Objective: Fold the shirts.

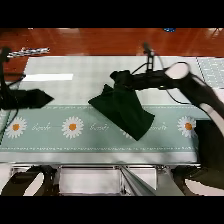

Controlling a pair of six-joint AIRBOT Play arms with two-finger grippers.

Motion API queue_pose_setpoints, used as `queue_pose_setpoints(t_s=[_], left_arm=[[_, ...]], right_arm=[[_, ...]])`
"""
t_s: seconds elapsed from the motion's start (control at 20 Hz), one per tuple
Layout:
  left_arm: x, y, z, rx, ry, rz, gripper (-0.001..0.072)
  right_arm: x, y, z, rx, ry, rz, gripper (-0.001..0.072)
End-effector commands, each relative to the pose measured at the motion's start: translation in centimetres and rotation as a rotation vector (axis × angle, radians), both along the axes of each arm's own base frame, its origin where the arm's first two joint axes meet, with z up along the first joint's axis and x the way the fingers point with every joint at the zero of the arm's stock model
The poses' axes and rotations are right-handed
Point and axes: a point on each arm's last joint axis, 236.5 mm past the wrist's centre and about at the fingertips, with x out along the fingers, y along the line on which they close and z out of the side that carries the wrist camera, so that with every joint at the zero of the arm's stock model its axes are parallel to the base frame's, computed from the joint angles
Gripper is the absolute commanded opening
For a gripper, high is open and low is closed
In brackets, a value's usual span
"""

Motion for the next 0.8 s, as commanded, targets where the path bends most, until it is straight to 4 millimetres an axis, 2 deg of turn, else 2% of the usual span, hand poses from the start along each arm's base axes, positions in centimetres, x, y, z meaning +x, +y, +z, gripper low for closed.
queue_pose_setpoints(t_s=[0.0,0.15,0.2,0.25,0.3,0.35,0.45,0.5,0.6,0.7,0.75], left_arm=[[-2.4,-0.6,-2.6,-0.041,0.027,0.017,0.0029],[-2.4,-0.7,-3.9,-0.051,0.05,0.027,0.0029],[-2.2,-0.6,-4.1,-0.051,0.045,0.035,0.0029],[-1.9,-0.5,-4.3,-0.052,0.035,0.046,0.0029],[-1.5,-0.4,-4.5,-0.053,0.025,0.059,0.0029],[-1.0,-0.5,-4.4,-0.07,0.018,0.071,0.0029],[0.6,-1.2,-2.6,-0.127,-0.054,0.083,0.0029],[1.7,-0.9,-0.9,-0.126,-0.113,0.101,0.0029],[3.4,0.2,3.3,-0.126,-0.229,0.137,0.0029],[4.3,1.5,7.0,-0.121,-0.316,0.17,0.0029],[4.4,2.0,8.1,-0.118,-0.341,0.183,0.0029]], right_arm=[[2.4,3.2,-4.3,-0.011,0.06,0.018,0.0021],[3.2,3.6,-6.1,-0.014,0.09,0.016,0.0022],[3.2,3.8,-6.4,-0.007,0.104,0.016,0.0085],[2.6,4.2,-6.5,0.01,0.135,0.032,0.0298],[1.8,4.5,-6.4,0.018,0.146,0.068,0.0428],[0.6,4.6,-6.3,0.017,0.164,0.115,0.0419],[-0.8,3.5,-5.2,0.026,0.205,0.17,0.0419],[-1.2,2.3,-4.1,0.035,0.218,0.187,0.0418],[-1.6,-1.4,-0.7,0.035,0.201,0.191,0.0418],[-1.5,-6.9,3.0,-0.054,0.111,0.13,0.0417],[-1.8,-10.6,4.3,-0.155,0.065,0.066,0.0417]])
